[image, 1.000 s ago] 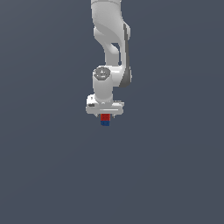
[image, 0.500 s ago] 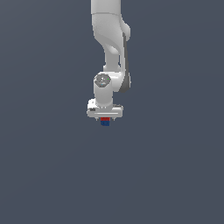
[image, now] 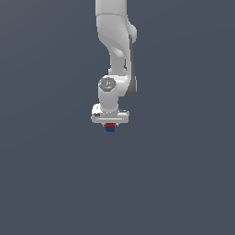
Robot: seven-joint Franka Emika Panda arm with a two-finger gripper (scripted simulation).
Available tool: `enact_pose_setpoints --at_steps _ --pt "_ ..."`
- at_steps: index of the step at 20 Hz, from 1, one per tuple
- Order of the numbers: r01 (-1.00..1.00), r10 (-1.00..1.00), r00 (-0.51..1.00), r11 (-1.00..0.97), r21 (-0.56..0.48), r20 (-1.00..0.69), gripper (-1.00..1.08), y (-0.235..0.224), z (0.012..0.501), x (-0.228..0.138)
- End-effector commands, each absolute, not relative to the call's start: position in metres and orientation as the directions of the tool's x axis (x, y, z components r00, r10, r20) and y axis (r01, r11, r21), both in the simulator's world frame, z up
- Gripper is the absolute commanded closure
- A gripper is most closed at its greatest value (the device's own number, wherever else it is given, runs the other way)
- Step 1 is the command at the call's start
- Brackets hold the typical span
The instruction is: Pick up the object and move it to a goal position.
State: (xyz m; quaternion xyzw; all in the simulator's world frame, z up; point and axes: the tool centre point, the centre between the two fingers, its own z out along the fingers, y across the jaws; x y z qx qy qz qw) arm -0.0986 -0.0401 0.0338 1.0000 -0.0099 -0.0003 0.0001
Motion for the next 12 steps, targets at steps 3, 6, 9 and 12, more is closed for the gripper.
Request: enact_pose_setpoints --at_steps 3,6,9,12 --pt "-0.02 -0.02 1.0 -1.0 0.0 0.0 1.08 -0.04 0.035 -0.098" --pt "-0.02 -0.02 1.0 -1.0 0.0 0.0 1.08 -0.037 0.041 -0.097" --pt "-0.02 -0.02 1.0 -1.0 0.0 0.0 1.08 -0.032 0.052 -0.095" --pt "-0.02 -0.02 1.0 -1.0 0.0 0.0 1.08 -0.025 0.067 -0.092"
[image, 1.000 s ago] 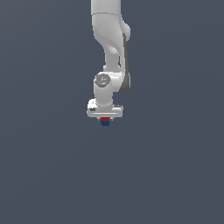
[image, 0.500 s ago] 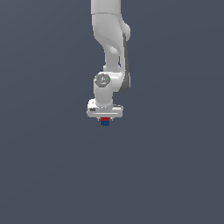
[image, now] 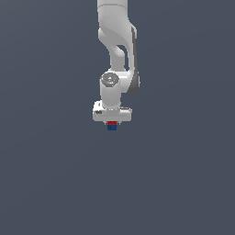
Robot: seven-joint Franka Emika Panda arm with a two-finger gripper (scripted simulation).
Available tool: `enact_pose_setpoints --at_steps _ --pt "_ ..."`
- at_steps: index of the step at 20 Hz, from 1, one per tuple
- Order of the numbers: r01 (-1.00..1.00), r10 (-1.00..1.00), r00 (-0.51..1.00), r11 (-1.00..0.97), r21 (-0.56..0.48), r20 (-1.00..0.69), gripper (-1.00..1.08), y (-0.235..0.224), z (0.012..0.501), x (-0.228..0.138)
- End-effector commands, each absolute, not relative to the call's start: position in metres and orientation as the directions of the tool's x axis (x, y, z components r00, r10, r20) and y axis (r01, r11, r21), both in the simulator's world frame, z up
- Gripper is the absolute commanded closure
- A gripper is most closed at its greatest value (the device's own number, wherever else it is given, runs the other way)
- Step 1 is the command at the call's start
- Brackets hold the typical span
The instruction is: Pick up the object and move it to a goal position.
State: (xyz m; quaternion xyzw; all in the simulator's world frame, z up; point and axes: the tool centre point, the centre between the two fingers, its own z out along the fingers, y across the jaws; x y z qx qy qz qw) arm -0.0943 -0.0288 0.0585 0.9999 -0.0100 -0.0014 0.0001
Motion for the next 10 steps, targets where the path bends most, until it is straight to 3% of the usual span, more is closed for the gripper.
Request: enact_pose_setpoints --at_steps 1,10 --pt "-0.02 -0.02 1.0 -1.0 0.0 0.0 1.08 -0.022 0.074 -0.091" --pt "-0.019 -0.019 1.0 -1.0 0.001 0.0 1.08 0.011 0.151 -0.075"
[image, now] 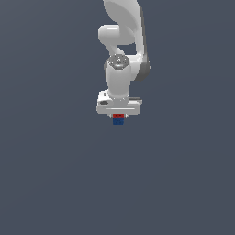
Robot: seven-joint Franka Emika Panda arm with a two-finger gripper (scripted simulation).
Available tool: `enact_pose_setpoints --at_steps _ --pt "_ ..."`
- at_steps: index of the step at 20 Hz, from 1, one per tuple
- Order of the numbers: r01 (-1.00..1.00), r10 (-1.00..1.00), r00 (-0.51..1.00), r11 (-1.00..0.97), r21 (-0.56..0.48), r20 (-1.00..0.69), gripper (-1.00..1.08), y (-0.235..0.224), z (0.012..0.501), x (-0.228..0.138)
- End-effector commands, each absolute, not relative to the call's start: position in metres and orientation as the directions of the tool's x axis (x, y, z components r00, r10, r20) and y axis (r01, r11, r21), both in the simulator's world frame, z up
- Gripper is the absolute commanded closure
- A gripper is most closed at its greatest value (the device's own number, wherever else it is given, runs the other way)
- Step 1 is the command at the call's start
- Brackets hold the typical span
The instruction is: Pick up the object and move it to a goal position.
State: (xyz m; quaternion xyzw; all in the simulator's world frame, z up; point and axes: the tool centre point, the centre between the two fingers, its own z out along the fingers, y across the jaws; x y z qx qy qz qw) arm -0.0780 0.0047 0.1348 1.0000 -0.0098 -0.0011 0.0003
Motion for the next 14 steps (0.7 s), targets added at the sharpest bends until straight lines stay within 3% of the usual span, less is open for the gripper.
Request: enact_pose_setpoints --at_steps 1,14 --pt "-0.02 -0.02 1.0 -1.0 0.002 0.0 1.08 0.016 0.161 -0.073" --pt "-0.02 -0.02 1.0 -1.0 0.002 0.0 1.08 0.072 0.289 -0.044"
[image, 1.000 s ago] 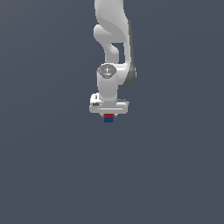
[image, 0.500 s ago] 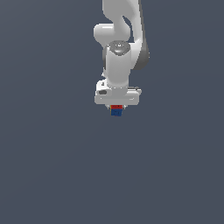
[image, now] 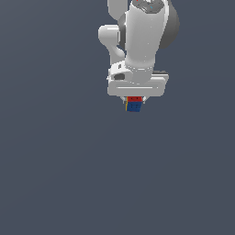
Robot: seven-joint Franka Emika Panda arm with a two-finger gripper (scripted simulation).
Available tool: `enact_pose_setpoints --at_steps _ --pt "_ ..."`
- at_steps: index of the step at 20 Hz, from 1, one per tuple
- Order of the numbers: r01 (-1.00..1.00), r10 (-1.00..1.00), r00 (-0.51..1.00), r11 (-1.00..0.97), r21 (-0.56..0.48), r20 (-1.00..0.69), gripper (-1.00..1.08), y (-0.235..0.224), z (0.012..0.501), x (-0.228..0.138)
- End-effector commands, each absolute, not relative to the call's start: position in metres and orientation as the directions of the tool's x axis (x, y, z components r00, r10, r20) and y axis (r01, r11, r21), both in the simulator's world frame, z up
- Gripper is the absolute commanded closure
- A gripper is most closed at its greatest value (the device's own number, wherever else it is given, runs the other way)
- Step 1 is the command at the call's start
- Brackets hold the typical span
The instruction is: Pick up the object and move it to a goal position.
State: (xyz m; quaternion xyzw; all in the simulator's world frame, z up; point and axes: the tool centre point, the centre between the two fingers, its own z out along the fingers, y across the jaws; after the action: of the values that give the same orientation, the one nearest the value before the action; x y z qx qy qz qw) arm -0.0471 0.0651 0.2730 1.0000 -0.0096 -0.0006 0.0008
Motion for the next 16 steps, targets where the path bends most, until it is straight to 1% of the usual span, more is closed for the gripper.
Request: enact_pose_setpoints --at_steps 1,9,16 --pt "-0.02 -0.02 1.0 -1.0 0.002 0.0 1.08 0.076 0.299 -0.041" --pt "-0.019 -0.019 1.0 -1.0 0.001 0.0 1.08 0.107 0.368 -0.023" --pt "-0.02 -0.02 1.0 -1.0 0.0 0.0 1.08 0.123 0.406 -0.012"
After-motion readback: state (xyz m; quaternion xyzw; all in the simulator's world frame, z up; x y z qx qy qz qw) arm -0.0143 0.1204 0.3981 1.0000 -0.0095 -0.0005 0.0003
